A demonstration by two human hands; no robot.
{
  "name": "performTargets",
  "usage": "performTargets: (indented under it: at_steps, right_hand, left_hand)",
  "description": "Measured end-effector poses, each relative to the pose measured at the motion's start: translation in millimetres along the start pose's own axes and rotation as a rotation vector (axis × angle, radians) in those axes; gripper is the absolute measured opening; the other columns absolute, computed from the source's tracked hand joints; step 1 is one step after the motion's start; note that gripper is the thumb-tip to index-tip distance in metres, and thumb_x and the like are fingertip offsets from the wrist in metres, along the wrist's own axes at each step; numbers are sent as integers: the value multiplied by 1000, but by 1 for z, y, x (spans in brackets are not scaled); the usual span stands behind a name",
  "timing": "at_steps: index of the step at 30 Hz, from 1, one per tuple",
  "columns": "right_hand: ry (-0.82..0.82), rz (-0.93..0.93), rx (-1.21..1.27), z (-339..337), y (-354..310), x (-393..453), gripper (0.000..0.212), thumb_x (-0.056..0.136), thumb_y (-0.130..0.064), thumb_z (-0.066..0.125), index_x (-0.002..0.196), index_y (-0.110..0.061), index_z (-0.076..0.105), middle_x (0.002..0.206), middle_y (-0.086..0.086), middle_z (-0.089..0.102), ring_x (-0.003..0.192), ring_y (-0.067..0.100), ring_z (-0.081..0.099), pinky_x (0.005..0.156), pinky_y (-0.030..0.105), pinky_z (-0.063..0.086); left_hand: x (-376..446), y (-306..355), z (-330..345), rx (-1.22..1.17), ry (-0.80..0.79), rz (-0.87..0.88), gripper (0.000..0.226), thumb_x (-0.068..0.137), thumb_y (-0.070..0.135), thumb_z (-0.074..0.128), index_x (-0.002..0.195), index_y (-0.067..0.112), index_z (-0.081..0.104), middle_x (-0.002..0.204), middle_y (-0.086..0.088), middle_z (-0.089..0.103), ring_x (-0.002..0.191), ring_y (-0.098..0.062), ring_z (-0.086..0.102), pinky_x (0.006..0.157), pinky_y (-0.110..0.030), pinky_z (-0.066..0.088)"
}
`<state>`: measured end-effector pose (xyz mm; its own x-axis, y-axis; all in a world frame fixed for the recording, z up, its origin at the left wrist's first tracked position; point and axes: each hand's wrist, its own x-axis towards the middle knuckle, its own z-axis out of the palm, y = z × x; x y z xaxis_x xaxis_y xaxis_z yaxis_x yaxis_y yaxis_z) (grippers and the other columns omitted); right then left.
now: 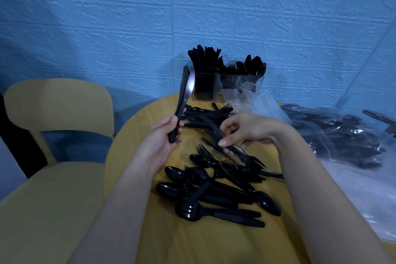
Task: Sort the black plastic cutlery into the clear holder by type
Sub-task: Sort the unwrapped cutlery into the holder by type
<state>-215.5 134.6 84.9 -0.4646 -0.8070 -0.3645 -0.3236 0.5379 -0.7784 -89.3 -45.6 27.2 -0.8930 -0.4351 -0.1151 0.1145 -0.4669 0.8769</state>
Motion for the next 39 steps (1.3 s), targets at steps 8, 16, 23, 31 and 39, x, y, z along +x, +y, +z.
performTargets:
  at_steps: [8, 16, 23, 31, 39]
  right_hand:
    - [-7, -17, -23, 6, -2, 2, 22, 91, -30, 59, 77, -14, 60, 74, 0, 69, 80, 12, 70, 49, 17, 46]
    - [414, -193, 130, -14, -4, -9, 20, 85, -32, 66, 79, -15, 73, 60, -1, 51, 53, 8, 45, 53, 20, 37]
    - [342, -396, 473, -16, -7, -11, 19, 80, -11, 64, 97, -6, 68, 80, 5, 73, 71, 13, 68, 63, 19, 55]
    - [256, -483, 694, -5, -9, -7, 30, 98, -2, 37, 109, -5, 64, 101, 9, 73, 95, 23, 70, 79, 28, 57]
    - [497, -526, 640, 12, -17, 10, 15, 85, 2, 60, 95, -8, 66, 84, 6, 75, 71, 13, 70, 64, 20, 57]
  left_hand:
    - [-1, 0, 1, 24, -3, 15, 36, 96, 10, 45, 131, 10, 55, 75, 4, 57, 65, -6, 51, 56, -17, 46]
    - [-2, 2, 2, -18, -29, -15, 32, 97, 10, 42, 124, 12, 59, 73, 5, 62, 64, -4, 48, 56, -16, 43]
    - [-1, 3, 3, -76, -38, -57, 27, 97, 11, 43, 117, 13, 61, 78, 5, 68, 60, -2, 49, 55, -15, 43]
    - [-5, 3, 2, -121, -42, -72, 26, 96, 12, 44, 112, 13, 64, 76, 7, 64, 64, -3, 49, 63, -18, 40]
    - [-6, 3, 5, -136, -49, -66, 28, 95, 9, 45, 117, 10, 62, 79, 6, 68, 68, -4, 53, 61, -16, 45]
